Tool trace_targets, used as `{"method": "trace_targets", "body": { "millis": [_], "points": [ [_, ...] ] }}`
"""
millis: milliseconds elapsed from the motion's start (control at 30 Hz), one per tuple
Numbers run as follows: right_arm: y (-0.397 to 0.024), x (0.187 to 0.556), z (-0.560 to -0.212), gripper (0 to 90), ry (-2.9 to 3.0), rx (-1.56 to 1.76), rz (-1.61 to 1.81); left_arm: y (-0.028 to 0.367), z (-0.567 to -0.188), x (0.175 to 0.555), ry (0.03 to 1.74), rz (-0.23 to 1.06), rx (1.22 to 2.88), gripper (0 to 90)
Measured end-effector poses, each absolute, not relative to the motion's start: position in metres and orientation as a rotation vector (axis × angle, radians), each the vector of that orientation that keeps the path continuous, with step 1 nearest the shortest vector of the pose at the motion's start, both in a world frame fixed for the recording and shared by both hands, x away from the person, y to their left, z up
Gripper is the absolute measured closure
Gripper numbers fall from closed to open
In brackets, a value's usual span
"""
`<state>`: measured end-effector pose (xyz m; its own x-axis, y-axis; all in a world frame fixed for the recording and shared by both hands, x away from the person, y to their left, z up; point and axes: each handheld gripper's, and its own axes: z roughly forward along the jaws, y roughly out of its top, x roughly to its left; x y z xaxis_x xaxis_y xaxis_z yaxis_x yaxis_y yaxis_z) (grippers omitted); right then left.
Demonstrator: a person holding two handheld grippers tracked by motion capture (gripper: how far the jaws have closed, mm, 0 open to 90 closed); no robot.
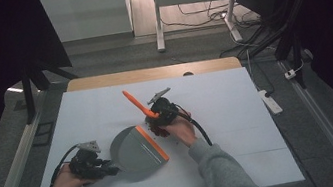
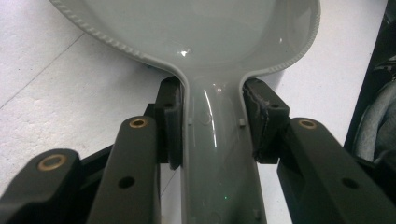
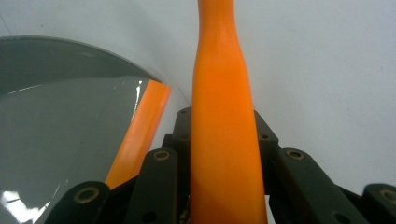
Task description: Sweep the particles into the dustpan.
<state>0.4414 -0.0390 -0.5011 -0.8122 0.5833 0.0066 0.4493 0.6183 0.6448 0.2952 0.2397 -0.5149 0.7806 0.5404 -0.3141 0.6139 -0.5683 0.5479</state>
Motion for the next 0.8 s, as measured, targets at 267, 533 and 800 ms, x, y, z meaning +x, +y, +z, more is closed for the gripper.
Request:
{"method": "trace_targets", "body": {
  "millis": [267,533,800],
  "points": [
    [-0.037,0.438,-0.502,70.7,2.656,0.843,0.995,0.24,-0.515,0.295,0.856,-0.144,2.312,61.4],
    [-0.034,0.433,-0.503,70.7,2.659,0.835,1.005,0.239,-0.515,0.295,0.857,-0.145,2.311,61.4],
    [-0.027,0.426,-0.503,70.6,2.673,0.796,1.001,0.239,-0.515,0.295,0.857,-0.147,2.314,61.4]
  ]
}}
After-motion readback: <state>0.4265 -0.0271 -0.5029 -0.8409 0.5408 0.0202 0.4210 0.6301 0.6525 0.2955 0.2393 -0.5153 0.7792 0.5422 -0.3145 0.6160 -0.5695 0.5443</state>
